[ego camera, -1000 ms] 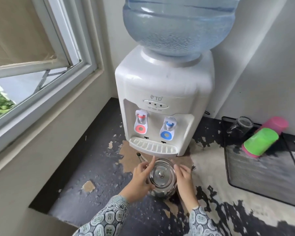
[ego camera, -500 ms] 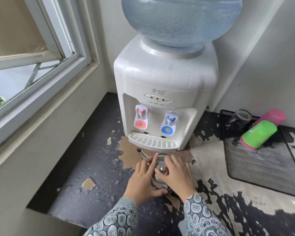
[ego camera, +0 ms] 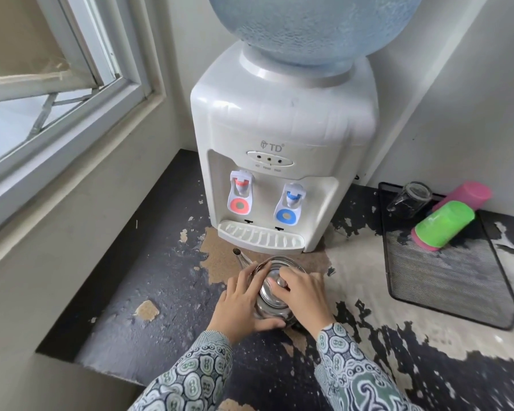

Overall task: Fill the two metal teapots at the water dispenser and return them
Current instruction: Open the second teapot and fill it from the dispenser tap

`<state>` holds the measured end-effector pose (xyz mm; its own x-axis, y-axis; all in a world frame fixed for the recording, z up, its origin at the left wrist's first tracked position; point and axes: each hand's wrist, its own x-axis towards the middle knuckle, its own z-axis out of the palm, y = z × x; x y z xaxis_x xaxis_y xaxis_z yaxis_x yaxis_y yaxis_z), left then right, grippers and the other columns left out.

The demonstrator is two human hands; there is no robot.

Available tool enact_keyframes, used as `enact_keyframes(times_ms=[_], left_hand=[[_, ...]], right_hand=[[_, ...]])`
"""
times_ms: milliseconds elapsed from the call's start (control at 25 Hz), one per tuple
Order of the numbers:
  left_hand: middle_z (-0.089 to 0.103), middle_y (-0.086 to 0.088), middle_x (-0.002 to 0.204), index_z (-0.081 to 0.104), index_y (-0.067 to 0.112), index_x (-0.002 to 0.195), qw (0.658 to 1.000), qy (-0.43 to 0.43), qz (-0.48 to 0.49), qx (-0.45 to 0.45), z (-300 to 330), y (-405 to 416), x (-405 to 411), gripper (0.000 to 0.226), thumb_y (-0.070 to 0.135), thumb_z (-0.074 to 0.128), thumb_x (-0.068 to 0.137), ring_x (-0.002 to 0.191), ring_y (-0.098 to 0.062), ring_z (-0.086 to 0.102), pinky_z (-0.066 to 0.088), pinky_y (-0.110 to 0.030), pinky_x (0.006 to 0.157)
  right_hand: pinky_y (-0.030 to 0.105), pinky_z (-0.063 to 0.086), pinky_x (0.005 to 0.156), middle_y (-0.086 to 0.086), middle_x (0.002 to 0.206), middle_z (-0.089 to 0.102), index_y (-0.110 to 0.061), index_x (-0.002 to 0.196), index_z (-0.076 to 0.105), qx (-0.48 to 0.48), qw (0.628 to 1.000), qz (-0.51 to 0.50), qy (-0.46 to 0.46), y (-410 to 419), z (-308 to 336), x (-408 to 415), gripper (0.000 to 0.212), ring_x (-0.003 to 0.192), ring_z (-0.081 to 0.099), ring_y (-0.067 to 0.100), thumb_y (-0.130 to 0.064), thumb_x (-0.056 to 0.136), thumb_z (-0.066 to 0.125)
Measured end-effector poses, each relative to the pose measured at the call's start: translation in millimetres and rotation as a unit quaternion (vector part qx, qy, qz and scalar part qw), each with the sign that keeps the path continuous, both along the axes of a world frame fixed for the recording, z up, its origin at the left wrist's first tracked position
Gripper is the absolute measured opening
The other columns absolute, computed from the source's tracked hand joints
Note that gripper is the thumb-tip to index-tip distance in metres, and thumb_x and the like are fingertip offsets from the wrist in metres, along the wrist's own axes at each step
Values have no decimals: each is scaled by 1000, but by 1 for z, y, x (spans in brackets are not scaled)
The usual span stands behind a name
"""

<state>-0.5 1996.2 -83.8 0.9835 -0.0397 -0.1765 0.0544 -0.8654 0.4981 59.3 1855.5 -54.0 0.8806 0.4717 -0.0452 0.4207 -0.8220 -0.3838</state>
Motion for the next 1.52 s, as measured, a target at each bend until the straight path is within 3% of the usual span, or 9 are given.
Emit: enact_keyframes(times_ms=[240,400,560,680,920,1080,1240,1360,1520], left_hand=[[5,10,153,8,38,143,997,18,20,-69,-1,-1,1,109,73,61,54,134,-23,21,31,-45,110],[1,18,150,9,39,141,995,24,21,-93,-5,-2,0,113,79,58,47,134,-25,21,30,-50,109],[0,16,152,6,46,139,994,33,21,-103,-6,0,2,109,73,63,50,133,-25,20,30,-51,109],[1,18,150,-2,58,131,993,25,18,-117,-7,0,1,106,71,66,51,132,-25,21,32,-51,108],[2,14,153,5,58,128,991,97,-61,-72,21,22,26,102,45,79,59,140,-27,4,15,-58,114],[-29,-5,152,-4,49,138,984,166,-65,0,41,1,27,108,54,73,62,139,-36,-25,-4,-61,110],[-41,-7,143,17,48,138,998,27,49,1,24,-46,-1,72,56,57,78,132,-27,-38,-12,-57,111],[-39,1,143,37,53,126,998,-32,56,-1,13,-40,-8,42,40,50,88,131,-24,-38,-17,-54,108],[-20,9,151,54,53,107,995,-93,16,34,10,-17,-14,41,19,57,85,138,-26,-25,-17,-54,106]], right_hand=[[31,30,70,-9,69,47,-21,69,41,7,1000,-10,2,2,0,-1,29,61,42,13,-41,90,43],[17,34,44,0,51,46,-15,64,52,207,966,-121,99,-3,3,13,44,43,43,10,-40,94,33],[37,47,57,24,74,62,-14,83,59,299,931,-139,157,-6,7,7,35,64,58,37,-34,95,33],[29,46,58,24,75,58,-11,81,54,411,877,-231,93,-29,8,3,30,65,55,24,-24,97,32],[24,39,54,2,75,56,-14,84,52,225,929,-285,73,-95,-34,-2,15,66,53,19,-25,83,62],[36,47,56,-1,68,52,-22,80,55,144,948,-270,88,-96,-51,-13,19,62,53,18,-16,74,71],[43,51,65,-2,72,48,-27,95,52,157,946,-256,118,-88,-53,-15,28,69,54,20,-10,77,65],[26,44,61,1,79,48,-25,109,46,202,938,-261,101,-85,-43,-10,33,72,51,16,-11,82,61],[21,40,65,4,87,52,-21,109,50,267,927,-239,110,-70,-25,-5,26,75,51,14,-10,86,54]])
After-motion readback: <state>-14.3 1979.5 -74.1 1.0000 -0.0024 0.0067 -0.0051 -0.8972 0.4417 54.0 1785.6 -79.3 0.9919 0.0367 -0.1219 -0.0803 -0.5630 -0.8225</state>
